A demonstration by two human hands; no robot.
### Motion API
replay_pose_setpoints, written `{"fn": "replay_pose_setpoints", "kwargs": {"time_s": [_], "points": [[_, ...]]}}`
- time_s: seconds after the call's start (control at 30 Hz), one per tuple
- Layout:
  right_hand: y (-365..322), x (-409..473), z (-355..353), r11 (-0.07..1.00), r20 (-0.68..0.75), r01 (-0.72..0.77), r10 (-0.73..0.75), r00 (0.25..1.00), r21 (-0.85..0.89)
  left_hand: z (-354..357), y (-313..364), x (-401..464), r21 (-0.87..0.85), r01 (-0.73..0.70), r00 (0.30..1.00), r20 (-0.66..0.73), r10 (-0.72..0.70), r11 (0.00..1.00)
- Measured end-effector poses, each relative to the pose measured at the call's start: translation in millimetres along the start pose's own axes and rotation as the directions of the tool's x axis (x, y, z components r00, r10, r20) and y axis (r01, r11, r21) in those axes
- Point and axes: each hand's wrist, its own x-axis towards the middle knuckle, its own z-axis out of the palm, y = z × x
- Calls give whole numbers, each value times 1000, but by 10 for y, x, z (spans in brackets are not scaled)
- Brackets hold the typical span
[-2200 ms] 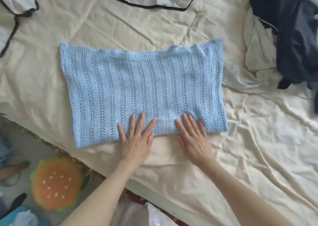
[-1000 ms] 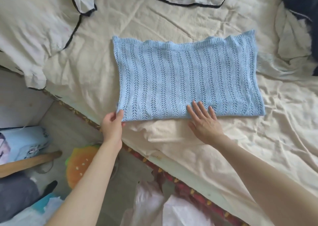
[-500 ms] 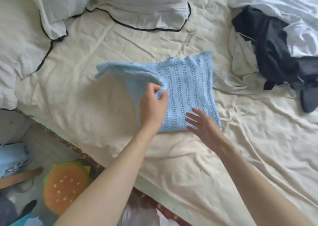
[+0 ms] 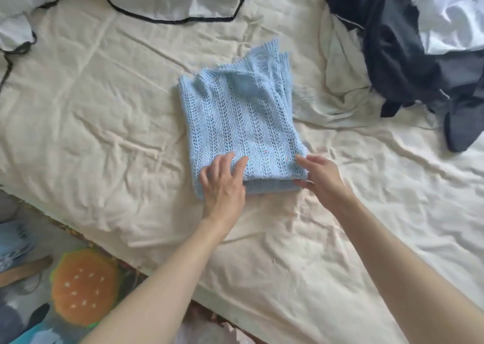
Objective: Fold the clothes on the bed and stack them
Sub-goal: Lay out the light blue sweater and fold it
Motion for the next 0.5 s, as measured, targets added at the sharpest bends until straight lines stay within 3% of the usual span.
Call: {"fn": "replay_pose_setpoints", "kwargs": {"time_s": [0.1, 0.27, 0.37, 0.5], "points": [[17, 21, 12, 1000, -73, -5, 5, 997, -5, -27, -330, -79, -21, 35, 999, -4, -35, 999], [178, -39, -113, 994, -135, 40, -53, 989, -102, 34, -537, -216, 39, -169, 985, -37, 170, 985], [293, -14, -152, 971, -133, 29, -63, 989, -239, 148, -555, -335, 46, -216, 976, -4, 216, 975], [315, 60, -132, 918, -100, 36, -82, 992, -396, 242, -484, -400, -113, -155, 982, 89, 165, 982]]}}
